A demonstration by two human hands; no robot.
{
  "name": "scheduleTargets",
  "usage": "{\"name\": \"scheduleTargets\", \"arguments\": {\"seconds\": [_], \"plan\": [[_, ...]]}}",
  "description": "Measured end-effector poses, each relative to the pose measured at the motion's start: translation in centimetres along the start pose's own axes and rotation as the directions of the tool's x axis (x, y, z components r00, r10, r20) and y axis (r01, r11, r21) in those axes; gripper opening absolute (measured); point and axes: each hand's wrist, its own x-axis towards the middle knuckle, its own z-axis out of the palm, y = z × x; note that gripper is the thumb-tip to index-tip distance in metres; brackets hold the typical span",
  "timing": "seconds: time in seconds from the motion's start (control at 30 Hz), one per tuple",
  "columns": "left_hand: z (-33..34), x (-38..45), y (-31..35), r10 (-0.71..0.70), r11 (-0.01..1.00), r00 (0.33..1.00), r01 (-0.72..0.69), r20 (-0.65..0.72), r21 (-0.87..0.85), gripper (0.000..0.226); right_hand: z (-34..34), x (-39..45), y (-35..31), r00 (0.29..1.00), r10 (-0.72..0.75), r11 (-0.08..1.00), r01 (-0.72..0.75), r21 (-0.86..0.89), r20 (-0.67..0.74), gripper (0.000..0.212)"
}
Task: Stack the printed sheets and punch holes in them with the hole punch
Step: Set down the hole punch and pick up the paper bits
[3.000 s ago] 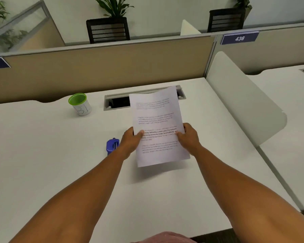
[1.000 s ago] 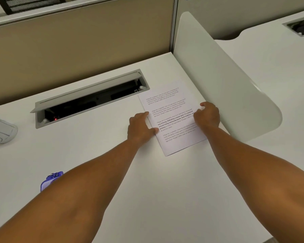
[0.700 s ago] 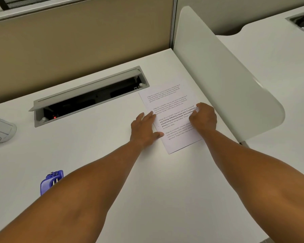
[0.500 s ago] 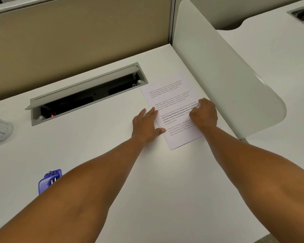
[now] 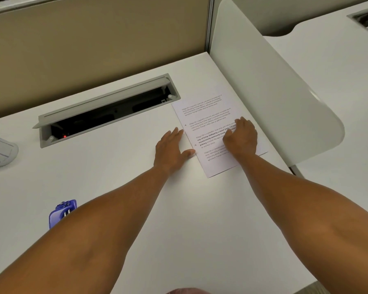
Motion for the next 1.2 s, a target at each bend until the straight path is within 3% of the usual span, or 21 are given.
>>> {"name": "scheduleTargets", "arguments": {"seconds": [0.47, 0.77, 1.2], "plan": [[-4.6, -6.1, -5.9, -0.087, 0.995, 0.983, 0.095, -0.161, 0.044, 0.07, 3.7, -7.0, -7.1, 0.978, -0.19, 0.981, 0.186, 0.057, 0.086, 0.053], [-8.5, -12.1, -11.1, -0.168, 0.978, 0.955, 0.192, -0.244, 0.082, 0.068, 5.0, -13.7, -13.2, 0.928, -0.353, 0.935, 0.347, 0.07, 0.119, 0.053], [-11.9, -20.4, -17.6, -0.299, 0.941, 0.905, 0.333, -0.303, 0.066, 0.062, 7.8, -22.8, -19.6, 0.86, -0.479, 0.878, 0.466, 0.111, 0.175, 0.052]]}}
